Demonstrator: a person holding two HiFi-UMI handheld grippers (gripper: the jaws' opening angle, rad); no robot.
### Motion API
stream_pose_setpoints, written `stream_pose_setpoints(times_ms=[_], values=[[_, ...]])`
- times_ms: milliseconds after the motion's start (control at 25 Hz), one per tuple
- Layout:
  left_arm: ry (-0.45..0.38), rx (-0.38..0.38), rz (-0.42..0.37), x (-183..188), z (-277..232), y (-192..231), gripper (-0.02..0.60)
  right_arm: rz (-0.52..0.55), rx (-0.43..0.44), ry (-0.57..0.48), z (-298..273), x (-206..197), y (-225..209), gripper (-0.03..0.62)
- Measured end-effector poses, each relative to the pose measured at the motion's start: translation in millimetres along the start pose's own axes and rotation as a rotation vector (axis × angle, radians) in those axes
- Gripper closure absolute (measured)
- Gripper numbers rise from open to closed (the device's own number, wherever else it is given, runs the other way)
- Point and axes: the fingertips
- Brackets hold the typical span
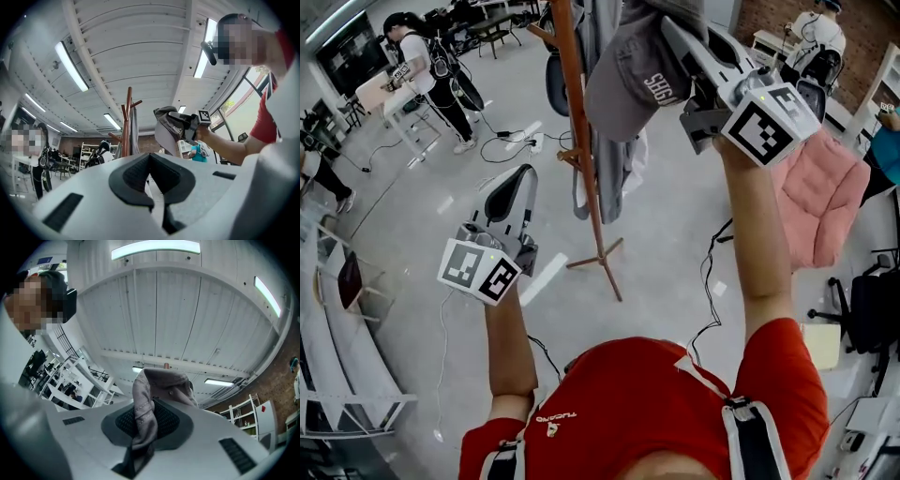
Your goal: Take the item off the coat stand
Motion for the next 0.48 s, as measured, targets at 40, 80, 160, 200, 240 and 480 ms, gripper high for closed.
stream_pose_setpoints(times_ms=[40,80,160,200,240,480], values=[[-0.002,-0.008,0.006,-1.1,-2.4,-2.4,0.572,0.010,0.007,0.017,10.1,-5.5,7.5,0.533],[-0.004,-0.018,0.014,-2.5,-5.2,-5.4,0.572,0.022,0.011,0.036,20.9,-11.3,14.2,0.533],[-0.006,-0.036,0.027,-5.8,-12.0,-12.3,0.572,0.049,0.008,0.080,43.8,-23.9,24.6,0.533],[-0.006,-0.043,0.032,-7.5,-15.4,-15.6,0.572,0.060,0.006,0.103,55.0,-30.9,28.9,0.533],[-0.007,-0.049,0.037,-9.3,-18.4,-18.6,0.572,0.069,0.008,0.125,65.2,-37.9,33.9,0.533],[-0.016,-0.067,0.066,-20.6,-23.0,-33.1,0.572,0.050,0.044,0.185,113.4,-72.8,72.9,0.533]])
Point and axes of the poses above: the fingertips, and each gripper's own axes: z backward along the fingers, y to its left, x out of its top, and after that the axes turned 6 degrees about -y, right-handed
